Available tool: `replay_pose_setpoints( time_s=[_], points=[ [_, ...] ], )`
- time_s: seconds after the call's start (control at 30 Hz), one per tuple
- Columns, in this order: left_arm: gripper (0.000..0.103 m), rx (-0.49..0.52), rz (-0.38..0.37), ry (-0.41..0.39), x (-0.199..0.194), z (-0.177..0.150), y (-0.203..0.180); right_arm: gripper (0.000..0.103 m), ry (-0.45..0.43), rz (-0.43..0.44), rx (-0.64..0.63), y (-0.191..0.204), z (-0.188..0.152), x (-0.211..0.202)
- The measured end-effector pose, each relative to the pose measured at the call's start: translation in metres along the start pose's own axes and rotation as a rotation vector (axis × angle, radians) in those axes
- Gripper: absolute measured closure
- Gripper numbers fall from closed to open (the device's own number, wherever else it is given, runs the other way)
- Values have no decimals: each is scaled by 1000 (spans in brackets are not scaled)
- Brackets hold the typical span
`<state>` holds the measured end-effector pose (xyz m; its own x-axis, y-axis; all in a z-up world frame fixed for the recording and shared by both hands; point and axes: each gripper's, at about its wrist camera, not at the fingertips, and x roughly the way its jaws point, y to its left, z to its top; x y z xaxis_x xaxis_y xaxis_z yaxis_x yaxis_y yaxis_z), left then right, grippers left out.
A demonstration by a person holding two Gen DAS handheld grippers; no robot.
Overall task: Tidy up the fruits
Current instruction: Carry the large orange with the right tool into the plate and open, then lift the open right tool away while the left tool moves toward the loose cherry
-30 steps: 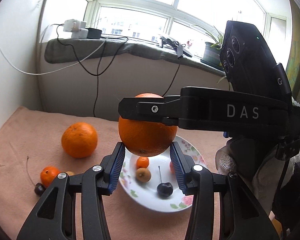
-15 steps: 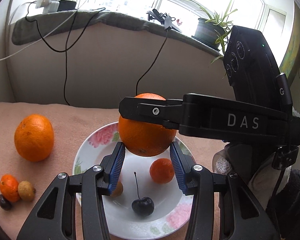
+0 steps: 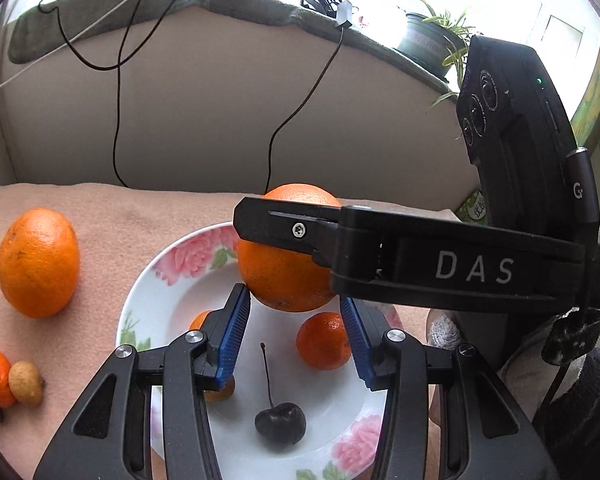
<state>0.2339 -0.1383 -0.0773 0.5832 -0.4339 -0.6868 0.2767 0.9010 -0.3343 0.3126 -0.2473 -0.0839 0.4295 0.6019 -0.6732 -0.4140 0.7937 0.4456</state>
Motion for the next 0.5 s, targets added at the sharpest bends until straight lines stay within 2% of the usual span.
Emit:
replay_pose_setpoints(
  time_s=[0.17,0.5],
  points=[
    [57,11,9,-5,-4,-1,-3,27,-3,-5,9,0,-2,-2],
    [57,40,0,-48,-42,-15,-3,27,-112,5,17,7,-5,-41]
  ],
)
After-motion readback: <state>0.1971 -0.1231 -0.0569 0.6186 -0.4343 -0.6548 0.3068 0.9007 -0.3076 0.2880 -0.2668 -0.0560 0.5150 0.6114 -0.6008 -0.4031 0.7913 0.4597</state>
